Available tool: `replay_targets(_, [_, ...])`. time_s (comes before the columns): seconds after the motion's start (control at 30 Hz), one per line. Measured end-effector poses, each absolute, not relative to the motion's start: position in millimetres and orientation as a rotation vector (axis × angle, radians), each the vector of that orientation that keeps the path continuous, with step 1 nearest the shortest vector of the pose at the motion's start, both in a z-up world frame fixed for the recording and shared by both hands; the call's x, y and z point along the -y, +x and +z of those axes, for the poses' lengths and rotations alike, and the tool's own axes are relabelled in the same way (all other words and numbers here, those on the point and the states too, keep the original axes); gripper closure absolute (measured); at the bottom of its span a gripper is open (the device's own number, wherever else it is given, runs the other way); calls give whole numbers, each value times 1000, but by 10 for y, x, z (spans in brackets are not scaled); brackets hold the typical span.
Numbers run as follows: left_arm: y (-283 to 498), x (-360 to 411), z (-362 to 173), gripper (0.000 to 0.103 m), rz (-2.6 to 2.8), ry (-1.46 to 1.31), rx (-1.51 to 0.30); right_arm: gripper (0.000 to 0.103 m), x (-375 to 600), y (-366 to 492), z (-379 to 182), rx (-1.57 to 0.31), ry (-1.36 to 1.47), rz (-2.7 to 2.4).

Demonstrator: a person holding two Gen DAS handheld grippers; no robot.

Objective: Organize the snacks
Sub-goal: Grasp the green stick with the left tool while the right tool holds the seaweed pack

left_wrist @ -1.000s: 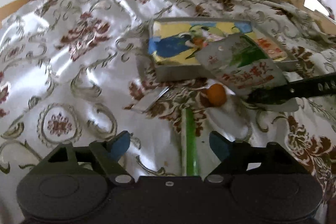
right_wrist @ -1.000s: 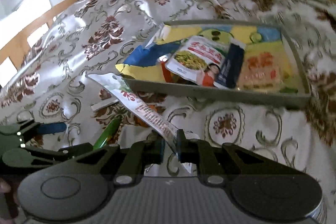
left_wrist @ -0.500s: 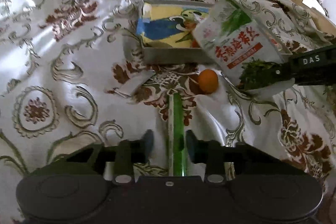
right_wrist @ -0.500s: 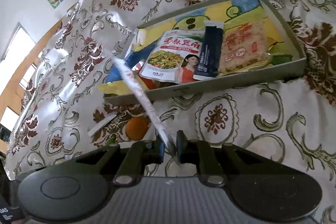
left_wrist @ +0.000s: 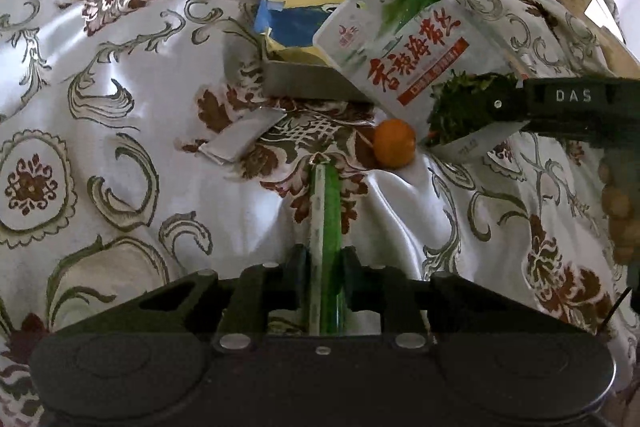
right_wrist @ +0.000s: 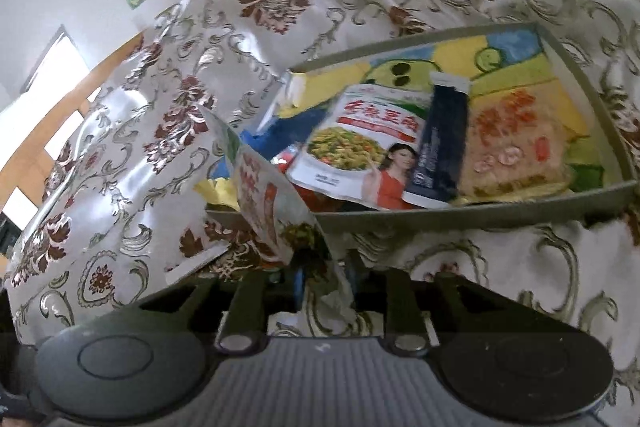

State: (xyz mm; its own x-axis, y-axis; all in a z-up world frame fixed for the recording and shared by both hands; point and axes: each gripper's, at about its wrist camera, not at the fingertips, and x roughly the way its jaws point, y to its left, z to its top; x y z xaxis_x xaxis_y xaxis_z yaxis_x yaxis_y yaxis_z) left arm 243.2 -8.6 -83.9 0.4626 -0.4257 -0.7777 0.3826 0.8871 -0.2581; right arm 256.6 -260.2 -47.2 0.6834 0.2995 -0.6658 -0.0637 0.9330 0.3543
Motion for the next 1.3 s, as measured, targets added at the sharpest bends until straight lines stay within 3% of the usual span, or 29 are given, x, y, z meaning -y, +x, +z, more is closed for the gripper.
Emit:
replay_targets(0.1, [2443, 76, -853, 82, -501, -56, -972, 77, 2553, 2573, -470, -793, 305, 236])
replay_targets(0.27, [2436, 88, -841, 84, -514, -38, -971, 93, 2468, 2542, -437, -789, 257, 229])
replay_targets(0.53, [2448, 15, -833, 85, -516, -189, -1059, 101, 2535, 2227, -361, -841, 372, 180])
replay_targets(0.7, [2380, 57, -843, 85, -506, -216, -1088, 102, 2393, 1870, -300, -878, 262, 163])
replay_targets(0.9, [2367, 68, -840, 85, -498, -214, -1094, 100, 2275, 1726, -362, -901, 202, 174])
replay_targets(1.03, [2400, 37, -858, 85, -504, -232, -1100, 83, 2305, 1802, -387, -876, 239, 204])
replay_targets(1.3, [2429, -7, -889, 85, -509, -264, -1109, 78, 2330, 2084, -455, -844, 289, 208])
